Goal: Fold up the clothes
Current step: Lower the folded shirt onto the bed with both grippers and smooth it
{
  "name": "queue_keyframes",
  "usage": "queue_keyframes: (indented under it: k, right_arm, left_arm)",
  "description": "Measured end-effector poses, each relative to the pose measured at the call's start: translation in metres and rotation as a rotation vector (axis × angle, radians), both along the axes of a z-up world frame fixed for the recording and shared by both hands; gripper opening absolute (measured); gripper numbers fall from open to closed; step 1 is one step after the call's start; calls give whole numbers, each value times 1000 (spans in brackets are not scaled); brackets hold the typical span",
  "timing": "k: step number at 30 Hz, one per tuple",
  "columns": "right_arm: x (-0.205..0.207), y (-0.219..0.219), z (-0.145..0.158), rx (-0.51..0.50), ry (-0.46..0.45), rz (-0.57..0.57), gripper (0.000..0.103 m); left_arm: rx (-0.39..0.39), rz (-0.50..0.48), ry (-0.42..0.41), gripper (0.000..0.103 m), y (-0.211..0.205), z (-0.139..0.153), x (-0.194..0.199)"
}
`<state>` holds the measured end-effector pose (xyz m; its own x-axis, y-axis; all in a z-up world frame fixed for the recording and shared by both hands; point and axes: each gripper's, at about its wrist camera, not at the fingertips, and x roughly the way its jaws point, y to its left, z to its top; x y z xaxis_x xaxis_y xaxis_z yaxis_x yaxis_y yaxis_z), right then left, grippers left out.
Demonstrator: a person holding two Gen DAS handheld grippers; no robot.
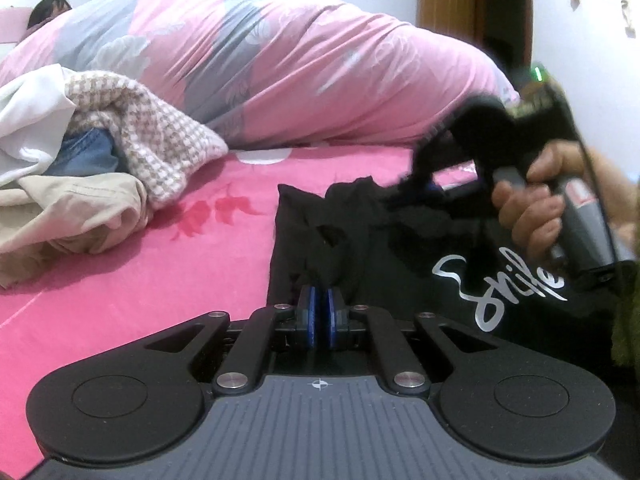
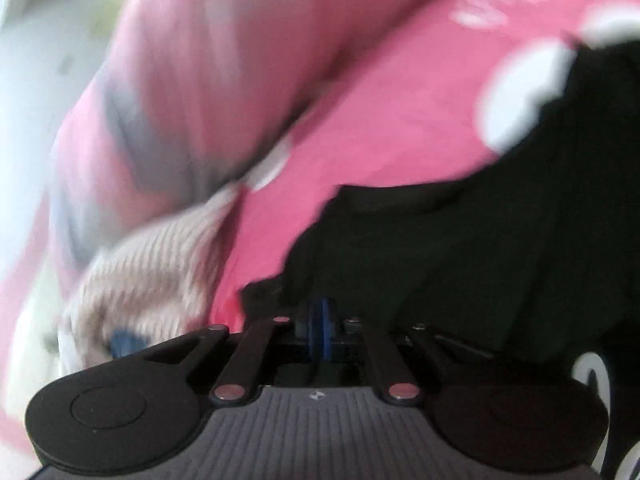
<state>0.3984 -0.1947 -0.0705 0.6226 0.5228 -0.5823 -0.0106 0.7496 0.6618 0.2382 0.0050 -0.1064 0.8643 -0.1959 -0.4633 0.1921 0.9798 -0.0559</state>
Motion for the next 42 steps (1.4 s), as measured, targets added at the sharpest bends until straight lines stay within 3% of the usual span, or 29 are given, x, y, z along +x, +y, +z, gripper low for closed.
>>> queue_keyframes:
  k: [1,3,6,8,10,12,17,20,21,25,31,37,42]
  right_arm:
    - [-1,12,9,-60,-22,48,16]
    - [-2,37,27,-186,-67,141,39]
    - [-2,75,41,-390,-125,228,40]
    - [0,87,38,-440,-110,249,38]
    - [0,85,29,-426,-69,255,30]
    - [-1,79,20,-402,-31,249,10]
    - [-13,47,5,-299,7,148,3]
    - [-19,26,0,-254,33,86,3]
    - [-19,21,0,-232,38,74,3]
    - [-21,20,10,-183,16,95,6]
    - [-15,44,25,-197,-17,158,16]
    - [-6,59,24,-236,3,182,20]
    - [0,76,24,-300,12,229,39]
  left_arm:
    - [2,0,0,6,0,0,1]
    - [5,-6,0,6,-1,0,0]
    - [6,-16,0,6,-2,0,-1]
    - [8,-29,-2,6,-3,0,-2]
    - [12,-42,-7,6,-5,0,-4]
    - [15,-57,-14,6,-6,1,-5]
    - [6,-93,-21,6,-7,5,-9]
    - [13,-88,-40,18,-6,9,-13]
    - [16,-83,-48,24,-5,10,-14]
    - [-6,-61,-55,25,1,14,-14]
    - [-56,-39,-36,37,10,10,-2]
    - [-117,-77,40,34,13,1,13]
    - [-120,-107,18,21,11,1,8]
